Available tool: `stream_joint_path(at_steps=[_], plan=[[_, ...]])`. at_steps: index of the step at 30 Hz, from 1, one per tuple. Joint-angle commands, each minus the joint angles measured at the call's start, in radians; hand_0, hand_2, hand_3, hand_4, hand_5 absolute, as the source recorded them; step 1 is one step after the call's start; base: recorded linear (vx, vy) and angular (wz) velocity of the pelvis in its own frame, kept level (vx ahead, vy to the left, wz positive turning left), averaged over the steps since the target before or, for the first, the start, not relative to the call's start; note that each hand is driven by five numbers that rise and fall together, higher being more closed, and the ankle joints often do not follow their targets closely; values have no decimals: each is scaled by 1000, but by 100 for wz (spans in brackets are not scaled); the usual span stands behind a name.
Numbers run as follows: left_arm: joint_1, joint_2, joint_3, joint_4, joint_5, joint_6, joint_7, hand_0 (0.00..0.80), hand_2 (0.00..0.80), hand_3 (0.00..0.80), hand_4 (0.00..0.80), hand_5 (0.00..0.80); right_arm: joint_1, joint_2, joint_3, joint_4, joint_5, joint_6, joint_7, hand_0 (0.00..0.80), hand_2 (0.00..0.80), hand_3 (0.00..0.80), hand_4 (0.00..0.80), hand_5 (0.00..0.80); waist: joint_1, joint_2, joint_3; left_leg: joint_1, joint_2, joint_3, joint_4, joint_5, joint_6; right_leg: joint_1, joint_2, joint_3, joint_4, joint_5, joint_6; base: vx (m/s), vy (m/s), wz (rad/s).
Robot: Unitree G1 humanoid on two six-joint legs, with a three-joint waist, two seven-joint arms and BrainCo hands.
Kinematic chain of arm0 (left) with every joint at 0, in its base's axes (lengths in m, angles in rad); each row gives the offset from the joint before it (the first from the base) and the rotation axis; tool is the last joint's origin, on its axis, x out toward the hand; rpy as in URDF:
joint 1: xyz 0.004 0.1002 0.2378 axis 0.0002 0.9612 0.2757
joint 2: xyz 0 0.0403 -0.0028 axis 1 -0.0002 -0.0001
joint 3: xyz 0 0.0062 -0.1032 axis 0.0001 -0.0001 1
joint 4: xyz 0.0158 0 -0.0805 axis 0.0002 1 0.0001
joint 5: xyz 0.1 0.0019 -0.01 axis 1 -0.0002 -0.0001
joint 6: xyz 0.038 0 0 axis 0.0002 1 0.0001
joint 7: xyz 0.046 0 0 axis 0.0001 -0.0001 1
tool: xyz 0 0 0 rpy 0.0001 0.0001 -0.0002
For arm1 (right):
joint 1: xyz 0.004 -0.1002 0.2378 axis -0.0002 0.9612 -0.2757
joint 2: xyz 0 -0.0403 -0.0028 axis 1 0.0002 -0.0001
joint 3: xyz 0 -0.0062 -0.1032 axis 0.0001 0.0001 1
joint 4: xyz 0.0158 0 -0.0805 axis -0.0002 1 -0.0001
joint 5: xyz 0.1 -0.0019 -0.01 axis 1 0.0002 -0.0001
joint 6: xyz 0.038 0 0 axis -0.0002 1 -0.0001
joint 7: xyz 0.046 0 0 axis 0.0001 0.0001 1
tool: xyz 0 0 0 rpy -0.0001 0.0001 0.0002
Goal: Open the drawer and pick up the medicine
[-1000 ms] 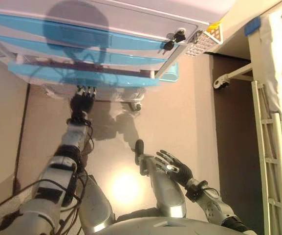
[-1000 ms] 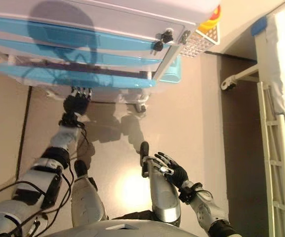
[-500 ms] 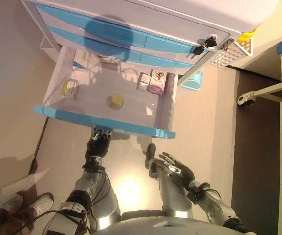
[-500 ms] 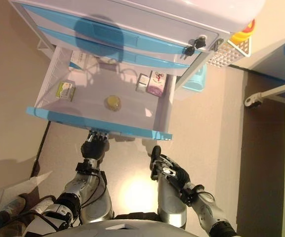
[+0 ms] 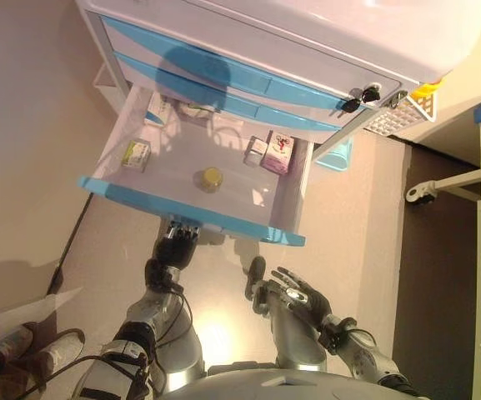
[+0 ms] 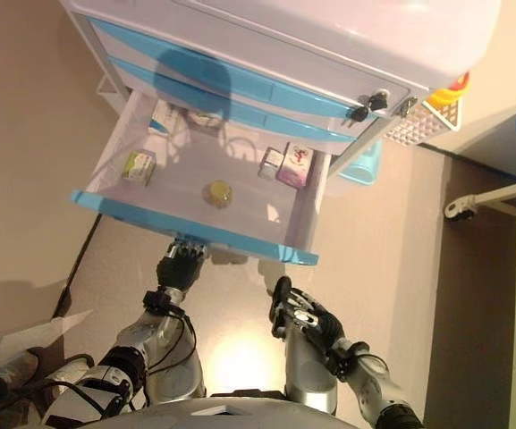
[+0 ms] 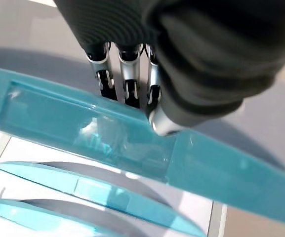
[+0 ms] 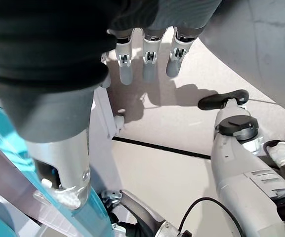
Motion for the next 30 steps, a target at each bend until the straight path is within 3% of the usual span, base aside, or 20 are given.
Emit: stream_joint_path(at_steps=[1,10,17,19,25,27,30], plan=[[65,90,102,225,-13,-11,182,0,0,0,0,0,55,55,-10,23,-51,10,34,0,0,0,0,0,6,-57,33,-40,-20,32,73,6,50,45,7,-24,-36,33,24,25,38,2],[34,115,163,338,40,91,330,0,0,0,0,0,48,54,-27,74,-80,12,56,0,0,0,0,0,-1,-51,22,-34,-15,33,89,0,45,49,0,-22,-29,28,28,21,35,8],[39,122,185,348,69,94,374,0,0,0,0,0,52,42,-44,68,-63,17,31,0,0,0,0,0,-9,-41,21,-34,-14,36,99,-4,42,41,-6,-12,-15,22,29,11,35,0],[45,125,189,343,99,69,353,0,0,0,0,0,57,40,-57,65,-52,7,-1,0,0,0,0,0,-11,-38,17,-29,-15,37,98,-6,42,41,-9,-8,-13,21,31,0,0,0],[104,134,189,241,313,-162,316,0,0,0,0,0,59,13,-147,13,11,-44,-240,0,0,0,0,0,-8,-22,5,9,-26,46,71,-6,42,70,-19,1,-32,22,39,18,21,-6],[126,136,180,203,374,-193,322,0,0,0,0,0,63,6,-171,-17,16,-64,-298,0,0,0,0,0,-5,-21,2,20,-30,48,59,-4,43,80,-22,1,-41,25,41,0,0,0],[270,136,126,-3,546,-277,321,0,0,0,0,0,100,-50,-284,-213,2,-97,-516,0,0,0,0,0,13,-14,-12,57,-46,57,20,-1,53,119,-36,-5,-77,39,50,26,-11,2]])
